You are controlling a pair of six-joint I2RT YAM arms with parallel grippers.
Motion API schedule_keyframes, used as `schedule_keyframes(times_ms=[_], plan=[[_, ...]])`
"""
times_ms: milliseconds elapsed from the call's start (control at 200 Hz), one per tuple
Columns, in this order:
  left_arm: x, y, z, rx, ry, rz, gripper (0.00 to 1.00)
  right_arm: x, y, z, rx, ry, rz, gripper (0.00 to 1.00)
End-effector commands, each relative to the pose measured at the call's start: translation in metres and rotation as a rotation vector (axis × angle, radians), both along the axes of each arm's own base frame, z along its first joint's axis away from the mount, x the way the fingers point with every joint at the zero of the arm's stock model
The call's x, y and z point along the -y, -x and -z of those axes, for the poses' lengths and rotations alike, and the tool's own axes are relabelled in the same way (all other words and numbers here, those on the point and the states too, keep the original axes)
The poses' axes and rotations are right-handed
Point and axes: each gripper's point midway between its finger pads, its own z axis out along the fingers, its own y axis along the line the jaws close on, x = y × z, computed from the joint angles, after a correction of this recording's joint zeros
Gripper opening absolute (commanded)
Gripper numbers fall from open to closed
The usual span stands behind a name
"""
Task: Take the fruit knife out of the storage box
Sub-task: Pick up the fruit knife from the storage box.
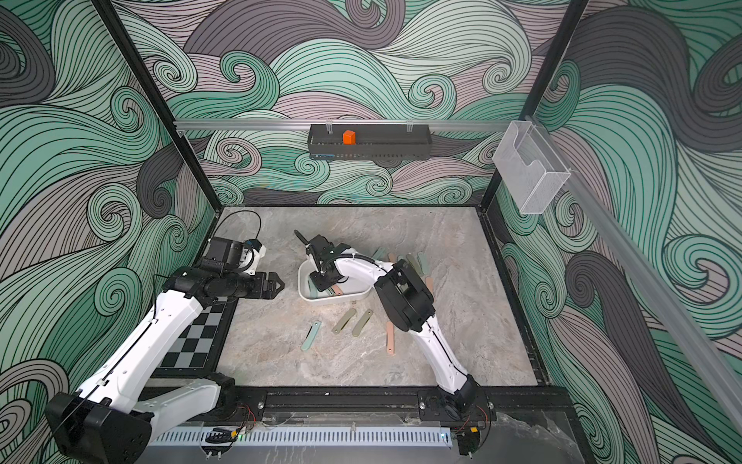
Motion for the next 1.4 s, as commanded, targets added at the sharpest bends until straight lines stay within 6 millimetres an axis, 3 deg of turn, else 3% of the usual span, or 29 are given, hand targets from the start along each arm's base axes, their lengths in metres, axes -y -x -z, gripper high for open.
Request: schedule_keyframes(times_ms=[0, 290, 465, 920, 1191, 1396], plan=[[0.001, -0.001, 0.0, 0.005, 0.009, 0.01, 0.88, 0.019, 0.012, 0.021, -0.051, 0.095, -0.012, 0.09], [0.004, 0.0, 0.0, 0.001, 0.027, 0.021, 0.87, 0.02, 0.002, -0.012, 0.015, 0.074, -0.018, 0.1], [0.006, 0.0, -0.002, 0.005, 0.037, 0.028, 0.86, 0.025, 0.001, -0.02, 0.035, 0.082, -0.029, 0.1], [0.027, -0.009, -0.012, 0.015, 0.15, 0.067, 0.8, 0.042, -0.003, -0.061, 0.103, 0.081, -0.012, 0.09], [0.037, -0.018, -0.021, 0.032, 0.173, 0.082, 0.79, 0.059, -0.005, -0.072, 0.111, 0.08, 0.019, 0.09], [0.057, -0.023, -0.022, 0.039, 0.137, 0.127, 0.78, 0.077, -0.009, -0.081, 0.119, 0.079, 0.059, 0.09]])
